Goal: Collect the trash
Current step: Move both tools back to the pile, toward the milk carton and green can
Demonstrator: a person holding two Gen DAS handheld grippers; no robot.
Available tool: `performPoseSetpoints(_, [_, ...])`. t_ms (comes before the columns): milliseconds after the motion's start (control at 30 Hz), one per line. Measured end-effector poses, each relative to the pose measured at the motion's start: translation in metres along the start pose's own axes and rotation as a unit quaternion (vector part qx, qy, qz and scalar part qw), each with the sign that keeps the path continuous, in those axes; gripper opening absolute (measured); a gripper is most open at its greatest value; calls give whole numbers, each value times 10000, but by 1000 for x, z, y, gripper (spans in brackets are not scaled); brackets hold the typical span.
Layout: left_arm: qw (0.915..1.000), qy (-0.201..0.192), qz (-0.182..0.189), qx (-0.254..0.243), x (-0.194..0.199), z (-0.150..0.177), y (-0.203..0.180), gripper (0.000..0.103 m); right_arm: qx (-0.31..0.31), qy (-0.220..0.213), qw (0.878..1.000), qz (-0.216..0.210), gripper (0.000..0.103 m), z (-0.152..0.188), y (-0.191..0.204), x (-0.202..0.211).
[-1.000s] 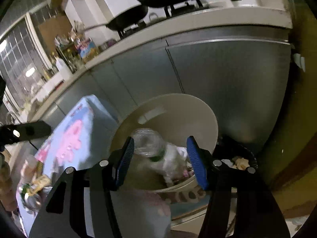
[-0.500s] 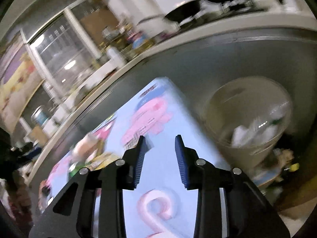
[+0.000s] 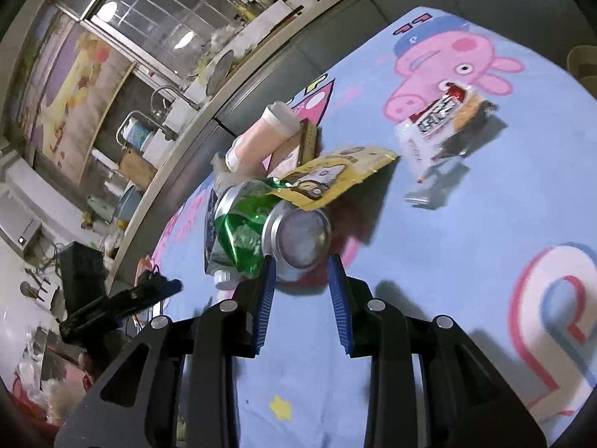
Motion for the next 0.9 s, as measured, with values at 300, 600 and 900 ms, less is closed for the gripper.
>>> performPoseSetpoints(300, [9984, 40, 24, 569, -43, -44, -3, 76, -39, 150, 9999, 33, 29, -5, 15, -27])
performPoseSetpoints(600, [9945, -112, -1028, 151, -56, -42, 0, 60, 420, 442, 9979, -236, 29, 20, 44, -25])
performPoseSetpoints(900, [9829, -623, -1729, -134, 2, -18, 22, 43, 1260, 1131, 9814, -904, 29, 76, 98, -19])
Point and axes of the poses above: each gripper's, at about its wrist camera, not at the fingertips, and x roughly against the way its jaws point, y to its left, z to its underside, the point moved 7 cm from there along -x, roughly the way its jaws point, and after that the axes turned 5 degrees about -y, right-handed, at the moved point
